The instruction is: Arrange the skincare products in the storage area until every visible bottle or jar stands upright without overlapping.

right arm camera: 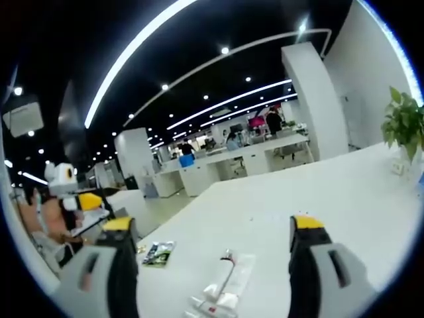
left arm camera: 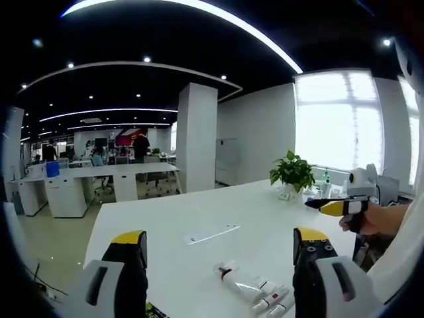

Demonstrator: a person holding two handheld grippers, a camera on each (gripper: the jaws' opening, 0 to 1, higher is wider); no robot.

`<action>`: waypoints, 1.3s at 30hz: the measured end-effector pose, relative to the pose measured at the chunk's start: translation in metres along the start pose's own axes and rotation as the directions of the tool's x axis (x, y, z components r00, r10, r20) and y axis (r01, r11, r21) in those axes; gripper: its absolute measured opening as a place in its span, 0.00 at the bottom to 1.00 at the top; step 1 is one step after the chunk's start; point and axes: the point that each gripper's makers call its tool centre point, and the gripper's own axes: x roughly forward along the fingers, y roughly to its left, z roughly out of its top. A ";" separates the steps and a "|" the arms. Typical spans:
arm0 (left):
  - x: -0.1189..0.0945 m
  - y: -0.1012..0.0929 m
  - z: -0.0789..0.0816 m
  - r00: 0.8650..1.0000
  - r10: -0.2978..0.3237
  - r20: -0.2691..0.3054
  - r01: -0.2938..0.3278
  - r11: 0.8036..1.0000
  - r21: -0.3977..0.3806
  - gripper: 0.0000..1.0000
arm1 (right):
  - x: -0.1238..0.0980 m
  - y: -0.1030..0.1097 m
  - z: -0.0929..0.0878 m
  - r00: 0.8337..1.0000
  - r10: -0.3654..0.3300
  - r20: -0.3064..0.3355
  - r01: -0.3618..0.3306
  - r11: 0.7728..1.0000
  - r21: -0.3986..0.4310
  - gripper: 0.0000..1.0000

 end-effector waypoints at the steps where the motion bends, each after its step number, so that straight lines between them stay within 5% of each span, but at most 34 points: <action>1: 0.001 0.000 -0.001 1.000 -0.001 -0.002 0.001 1.000 -0.003 0.93 | 0.000 0.000 -0.001 1.000 0.001 -0.002 -0.001 1.000 -0.002 0.93; 21: 0.009 -0.006 0.001 1.000 -0.028 -0.006 0.027 0.999 -0.037 0.87 | -0.001 -0.003 0.000 1.000 -0.006 -0.024 0.005 0.999 -0.031 0.89; 31: 0.000 -0.018 -0.021 0.998 -0.039 -0.046 0.036 0.997 -0.062 0.85 | -0.011 -0.010 -0.040 0.985 -0.011 -0.175 -0.008 0.994 -0.108 0.78; 39: -0.001 -0.024 -0.041 0.995 -0.054 -0.085 0.043 0.991 -0.130 0.81 | -0.011 -0.012 -0.058 0.973 -0.001 -0.230 -0.020 0.996 -0.091 0.72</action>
